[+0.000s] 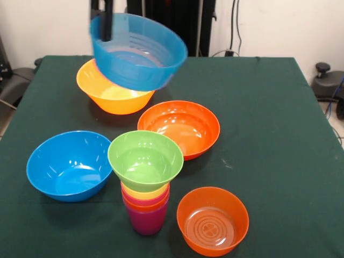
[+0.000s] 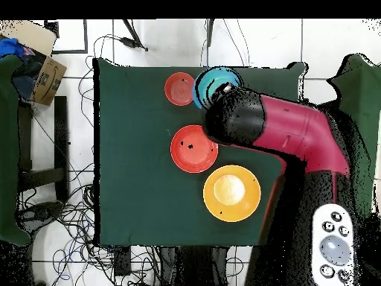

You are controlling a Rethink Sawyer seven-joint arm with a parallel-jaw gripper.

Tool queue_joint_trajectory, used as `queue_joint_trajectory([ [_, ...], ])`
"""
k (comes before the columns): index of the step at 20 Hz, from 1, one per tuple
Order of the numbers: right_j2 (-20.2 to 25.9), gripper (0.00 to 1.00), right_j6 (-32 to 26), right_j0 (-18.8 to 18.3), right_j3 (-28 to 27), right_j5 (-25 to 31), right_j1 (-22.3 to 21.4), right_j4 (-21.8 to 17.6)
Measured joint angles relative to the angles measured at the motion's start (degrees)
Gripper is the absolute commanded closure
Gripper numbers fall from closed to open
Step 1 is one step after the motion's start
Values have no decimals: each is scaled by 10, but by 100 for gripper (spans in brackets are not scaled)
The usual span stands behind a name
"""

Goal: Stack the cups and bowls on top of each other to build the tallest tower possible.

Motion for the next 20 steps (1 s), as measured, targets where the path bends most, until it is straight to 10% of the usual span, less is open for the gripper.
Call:
queue_joint_trajectory([
  [6, -28, 100, 53, 57, 4, -4, 2, 33],
  [20, -35, 100, 92, 60, 50, -113, 46, 93],
])
